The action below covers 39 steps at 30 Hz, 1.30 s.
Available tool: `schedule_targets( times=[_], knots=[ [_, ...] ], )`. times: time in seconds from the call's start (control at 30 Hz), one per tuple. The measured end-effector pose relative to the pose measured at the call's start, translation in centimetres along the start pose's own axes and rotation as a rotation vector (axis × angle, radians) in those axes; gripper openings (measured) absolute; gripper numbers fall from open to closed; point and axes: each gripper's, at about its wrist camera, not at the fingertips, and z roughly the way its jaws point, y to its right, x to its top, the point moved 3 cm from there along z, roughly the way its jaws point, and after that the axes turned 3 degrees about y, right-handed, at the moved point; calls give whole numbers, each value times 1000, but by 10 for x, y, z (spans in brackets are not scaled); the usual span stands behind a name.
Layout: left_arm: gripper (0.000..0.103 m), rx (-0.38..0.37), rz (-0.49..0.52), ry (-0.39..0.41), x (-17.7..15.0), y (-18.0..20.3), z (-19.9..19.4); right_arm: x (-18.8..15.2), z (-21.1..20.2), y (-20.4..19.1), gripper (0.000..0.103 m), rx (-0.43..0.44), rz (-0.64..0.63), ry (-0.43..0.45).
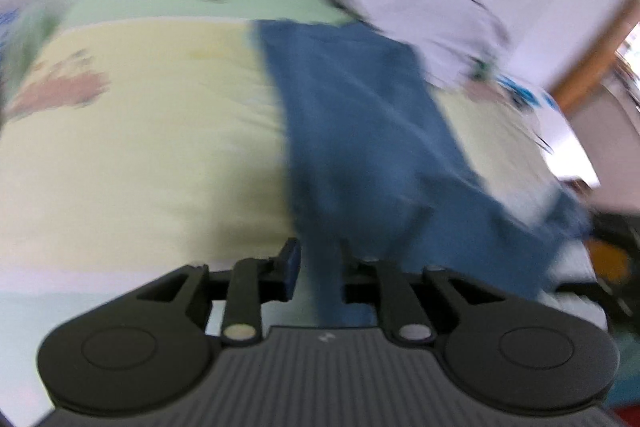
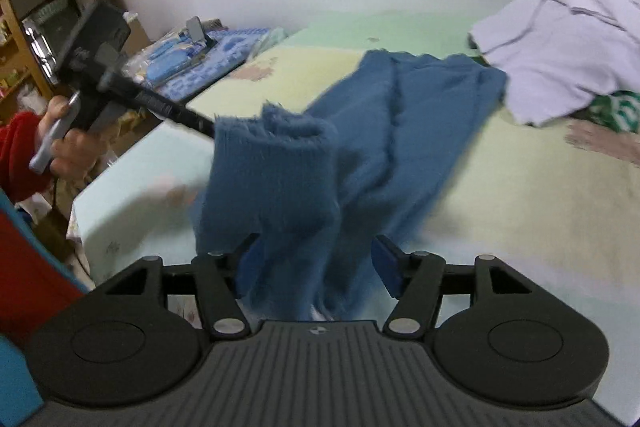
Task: Fold clothes
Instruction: 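Lift the sweater hem with both grippers and fold it toward the collar, then lay the hem end onto the sweater body with both grippers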
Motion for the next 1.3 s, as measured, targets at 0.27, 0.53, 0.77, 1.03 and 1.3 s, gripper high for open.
schedule_targets(
  times=[0.27, 0.53, 0.77, 1.03, 1.3],
  knots=[
    [53, -139, 113, -35, -6, 31, 41, 5, 30, 24, 63, 162, 186, -16],
    [45, -220, 21, -31, -20, 17, 43, 0, 22, 28, 15, 310, 342, -39],
    [32, -187, 75, -4, -20, 19, 34, -6, 0, 17, 15, 192, 305, -16],
    [36, -168, 128, 5, -17, 30, 52, -9, 16, 34, 44, 172, 422, 25],
    [8, -120, 71, 62, -28, 37, 26, -1, 17, 22, 14, 224, 454, 34]
  ],
)
